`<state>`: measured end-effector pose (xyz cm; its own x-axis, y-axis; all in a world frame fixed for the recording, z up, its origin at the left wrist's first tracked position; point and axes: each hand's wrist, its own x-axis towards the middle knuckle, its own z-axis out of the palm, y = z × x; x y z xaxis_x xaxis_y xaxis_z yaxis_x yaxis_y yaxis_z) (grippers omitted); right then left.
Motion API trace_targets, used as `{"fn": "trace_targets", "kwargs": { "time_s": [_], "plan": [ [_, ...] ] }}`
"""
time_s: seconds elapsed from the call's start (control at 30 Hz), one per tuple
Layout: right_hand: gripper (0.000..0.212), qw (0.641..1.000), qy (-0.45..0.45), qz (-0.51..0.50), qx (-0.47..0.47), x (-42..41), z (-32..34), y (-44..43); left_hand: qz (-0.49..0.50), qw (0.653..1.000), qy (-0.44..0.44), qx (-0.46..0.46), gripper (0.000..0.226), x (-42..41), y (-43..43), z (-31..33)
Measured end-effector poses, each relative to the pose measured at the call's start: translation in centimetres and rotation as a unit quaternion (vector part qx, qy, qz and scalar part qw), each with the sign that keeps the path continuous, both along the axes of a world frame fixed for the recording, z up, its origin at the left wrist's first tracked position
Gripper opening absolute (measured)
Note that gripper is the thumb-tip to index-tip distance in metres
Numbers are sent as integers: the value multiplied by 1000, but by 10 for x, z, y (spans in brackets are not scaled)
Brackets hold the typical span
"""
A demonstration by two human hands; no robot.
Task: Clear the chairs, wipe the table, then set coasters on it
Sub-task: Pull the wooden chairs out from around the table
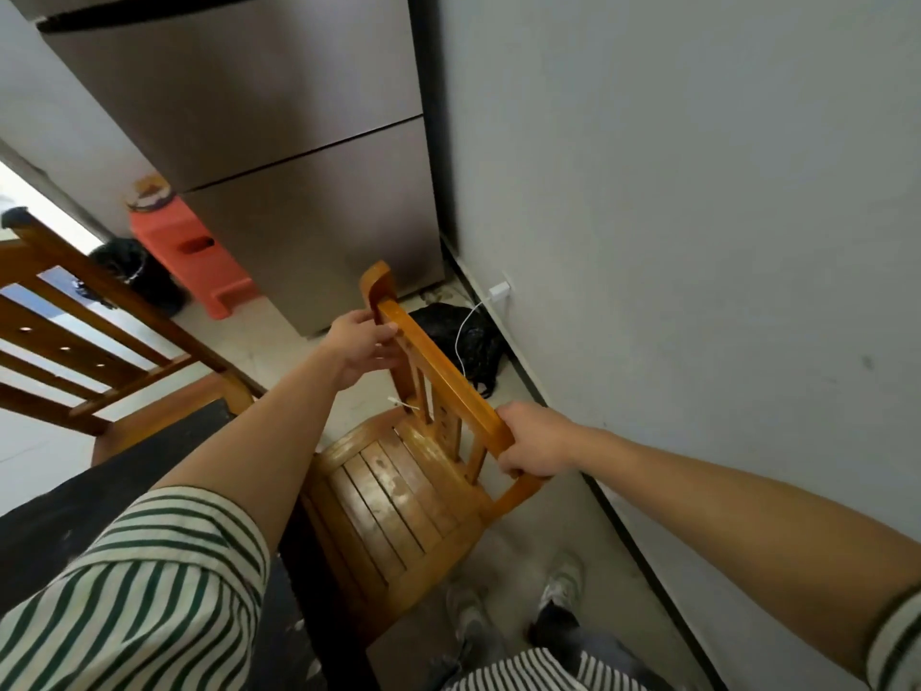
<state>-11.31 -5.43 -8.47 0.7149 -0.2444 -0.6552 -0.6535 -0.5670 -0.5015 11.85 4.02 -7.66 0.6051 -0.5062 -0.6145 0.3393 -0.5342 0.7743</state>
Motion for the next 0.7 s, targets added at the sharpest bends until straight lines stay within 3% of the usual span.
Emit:
{"fn": "trace_targets", "kwargs": {
  "time_s": [0.13, 0.43, 0.57, 0.7],
  "plan": [
    [22, 1000, -6, 8, -4, 12, 7, -25, 30, 999, -9, -30, 64, 13, -1, 10],
    [18, 999, -27, -15, 12, 7, 3, -42, 43, 999, -24, -20, 46, 13, -29, 3],
    [26, 999, -35, -29, 6, -4, -1, -41, 9, 998, -59, -5, 37, 13, -39, -2],
    [19, 998, -33, -53, -4, -12, -6, -39, -18, 997, -75, -4, 32, 14, -55, -5]
  ]
}}
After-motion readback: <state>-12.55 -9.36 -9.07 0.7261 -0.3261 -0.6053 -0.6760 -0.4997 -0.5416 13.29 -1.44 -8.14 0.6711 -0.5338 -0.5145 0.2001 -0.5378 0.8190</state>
